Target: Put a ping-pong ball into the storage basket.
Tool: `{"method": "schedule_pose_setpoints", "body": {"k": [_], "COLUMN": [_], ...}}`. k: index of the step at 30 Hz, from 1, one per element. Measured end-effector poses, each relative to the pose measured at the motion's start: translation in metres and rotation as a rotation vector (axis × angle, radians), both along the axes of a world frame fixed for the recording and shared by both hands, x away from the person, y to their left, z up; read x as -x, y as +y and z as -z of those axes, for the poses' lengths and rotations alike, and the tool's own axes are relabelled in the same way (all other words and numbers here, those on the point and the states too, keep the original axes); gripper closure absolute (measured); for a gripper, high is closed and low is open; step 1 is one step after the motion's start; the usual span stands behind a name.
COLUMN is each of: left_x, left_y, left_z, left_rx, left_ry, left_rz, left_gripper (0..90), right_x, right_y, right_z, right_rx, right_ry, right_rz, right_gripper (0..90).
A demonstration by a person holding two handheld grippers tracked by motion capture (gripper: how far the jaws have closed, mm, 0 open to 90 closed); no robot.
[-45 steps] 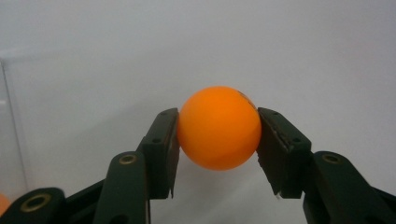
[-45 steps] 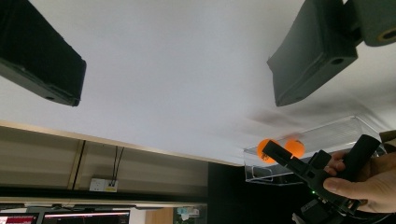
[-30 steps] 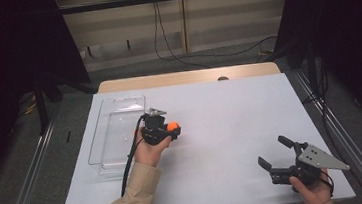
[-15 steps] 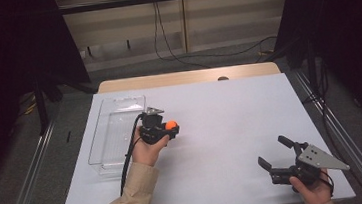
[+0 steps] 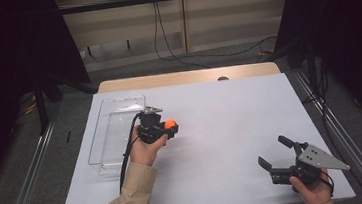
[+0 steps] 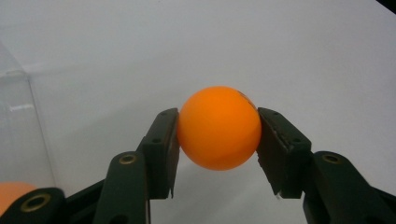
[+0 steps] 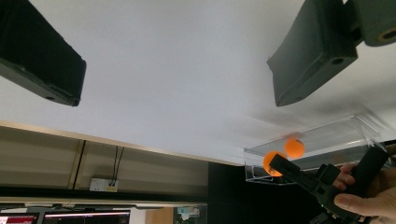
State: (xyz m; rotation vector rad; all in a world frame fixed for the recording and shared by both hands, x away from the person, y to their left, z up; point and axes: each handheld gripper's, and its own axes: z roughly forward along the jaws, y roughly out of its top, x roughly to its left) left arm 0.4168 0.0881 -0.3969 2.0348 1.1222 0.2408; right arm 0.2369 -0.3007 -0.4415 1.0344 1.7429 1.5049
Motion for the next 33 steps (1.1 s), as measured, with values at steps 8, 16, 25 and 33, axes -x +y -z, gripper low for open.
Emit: {"method": "schedule_pose_setpoints", "body": {"k": [8, 16, 25, 33], "left_x": [-0.001, -0.001, -0.002, -0.002], "left_y": [0.003, 0.008, 0.01, 0.013], "left_z": [-0.003, -0.006, -0.007, -0.01], "left_rx": [0.006, 0.013, 0.02, 0.019], "left_ry": [-0.001, 0.001, 0.006, 0.01], "left_rz": [-0.003, -0.006, -0.01, -0.01], "left_gripper": [50.9, 50.9, 50.9, 50.9], "right_x": [0.0, 0.0, 0.0, 0.0], "right_y": [0.0, 0.0, 0.0, 0.001], "right_z": [0.0, 0.0, 0.0, 0.0], "right_rx": [0.001, 0.003, 0.003, 0.003], "right_ry": [0.0, 0.0, 0.0, 0.001], "right_rz": [0.0, -0.001, -0.002, -0.002], "right_gripper": [2.7, 2.7, 2.7, 2.7]}}
